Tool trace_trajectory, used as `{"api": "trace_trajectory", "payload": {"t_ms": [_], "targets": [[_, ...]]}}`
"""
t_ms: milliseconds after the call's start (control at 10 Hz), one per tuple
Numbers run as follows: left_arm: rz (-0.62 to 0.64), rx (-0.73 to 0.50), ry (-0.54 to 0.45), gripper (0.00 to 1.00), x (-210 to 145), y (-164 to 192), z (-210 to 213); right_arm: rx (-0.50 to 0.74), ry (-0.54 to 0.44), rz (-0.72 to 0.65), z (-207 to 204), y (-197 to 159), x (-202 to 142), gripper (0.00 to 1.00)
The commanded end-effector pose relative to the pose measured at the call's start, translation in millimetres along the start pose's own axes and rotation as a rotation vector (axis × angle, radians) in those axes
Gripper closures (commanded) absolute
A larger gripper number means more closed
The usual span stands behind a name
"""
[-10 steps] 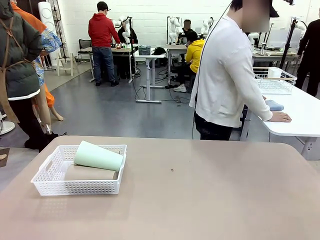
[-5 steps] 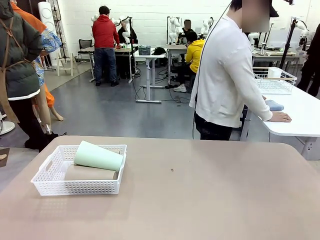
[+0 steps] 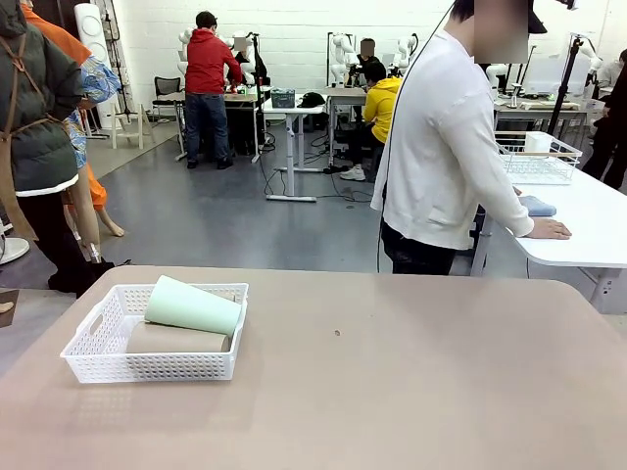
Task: Clean and organize the cups into the basket.
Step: Move the Organizing basket back to the left side of the table.
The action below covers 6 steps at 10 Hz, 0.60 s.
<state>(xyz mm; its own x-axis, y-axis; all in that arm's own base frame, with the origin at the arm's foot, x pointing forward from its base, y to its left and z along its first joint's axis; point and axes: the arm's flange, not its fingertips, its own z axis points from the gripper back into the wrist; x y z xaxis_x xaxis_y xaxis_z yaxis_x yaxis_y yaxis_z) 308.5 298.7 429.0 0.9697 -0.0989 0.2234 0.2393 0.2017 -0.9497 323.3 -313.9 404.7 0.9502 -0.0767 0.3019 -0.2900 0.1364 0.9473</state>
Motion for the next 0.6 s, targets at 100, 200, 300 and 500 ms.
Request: {"api": "trace_trajectory", "payload": {"t_ms": [100,200,300,500], "targets": [[0.006,-0.117,-0.064,0.15,16,-42,86,-0.008,0.002,0.004,-1,0,-1,0.0],[0.012,-0.125,-0.082,0.15,20,-41,94,-0.008,0.002,0.004,-1,0,-1,0.0],[0.014,-0.129,-0.1,0.15,22,-41,99,-0.008,0.002,0.004,-1,0,-1,0.0],[0.016,-0.143,-0.131,0.15,25,-39,103,-0.008,0.002,0.004,-1,0,-1,0.0]]}}
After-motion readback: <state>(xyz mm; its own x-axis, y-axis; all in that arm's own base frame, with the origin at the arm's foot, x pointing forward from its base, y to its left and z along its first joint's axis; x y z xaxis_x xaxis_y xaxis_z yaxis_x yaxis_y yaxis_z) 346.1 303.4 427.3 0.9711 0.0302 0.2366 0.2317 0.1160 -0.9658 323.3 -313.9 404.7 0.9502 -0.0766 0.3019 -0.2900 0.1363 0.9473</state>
